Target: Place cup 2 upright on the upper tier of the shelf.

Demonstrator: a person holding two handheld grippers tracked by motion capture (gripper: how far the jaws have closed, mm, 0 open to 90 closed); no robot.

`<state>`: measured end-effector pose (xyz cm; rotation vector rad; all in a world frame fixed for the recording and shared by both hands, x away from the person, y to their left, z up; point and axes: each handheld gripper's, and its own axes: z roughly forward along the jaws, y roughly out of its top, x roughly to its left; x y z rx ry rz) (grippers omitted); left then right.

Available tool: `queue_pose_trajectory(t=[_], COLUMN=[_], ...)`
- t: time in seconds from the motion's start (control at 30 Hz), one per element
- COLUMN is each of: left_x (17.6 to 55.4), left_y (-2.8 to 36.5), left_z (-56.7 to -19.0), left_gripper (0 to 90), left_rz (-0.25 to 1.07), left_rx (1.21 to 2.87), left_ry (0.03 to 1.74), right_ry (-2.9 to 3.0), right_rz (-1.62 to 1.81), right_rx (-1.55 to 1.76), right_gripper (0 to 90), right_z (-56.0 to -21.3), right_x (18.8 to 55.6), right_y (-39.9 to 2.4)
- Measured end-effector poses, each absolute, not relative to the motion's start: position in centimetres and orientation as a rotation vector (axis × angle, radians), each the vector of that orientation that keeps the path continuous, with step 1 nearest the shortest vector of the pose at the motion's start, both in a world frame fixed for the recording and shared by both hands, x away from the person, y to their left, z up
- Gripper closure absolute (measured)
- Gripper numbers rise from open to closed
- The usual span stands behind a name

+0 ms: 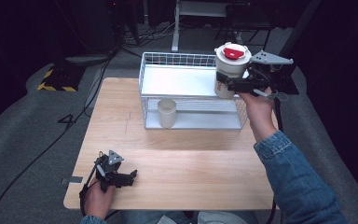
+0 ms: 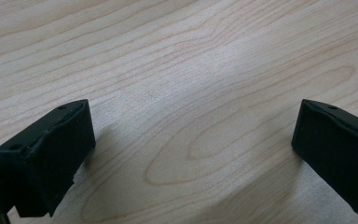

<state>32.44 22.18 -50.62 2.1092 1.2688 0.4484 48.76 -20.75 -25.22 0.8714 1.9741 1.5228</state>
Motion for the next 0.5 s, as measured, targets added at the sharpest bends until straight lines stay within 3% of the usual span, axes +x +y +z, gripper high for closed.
queue_pose_trajectory(t=[0.5], left_x=[32.5], left_y=[22.2], left_z=[-50.6], left_gripper=[0.0], left_rz=[0.449], left_rx=[2.108], left_ry=[1.277], right_ry=[1.908], right_rz=[1.522], right_rx=[0.929], right_gripper=[13.4], right_z=[-25.5], right_x=[52.6], right_y=[-18.8])
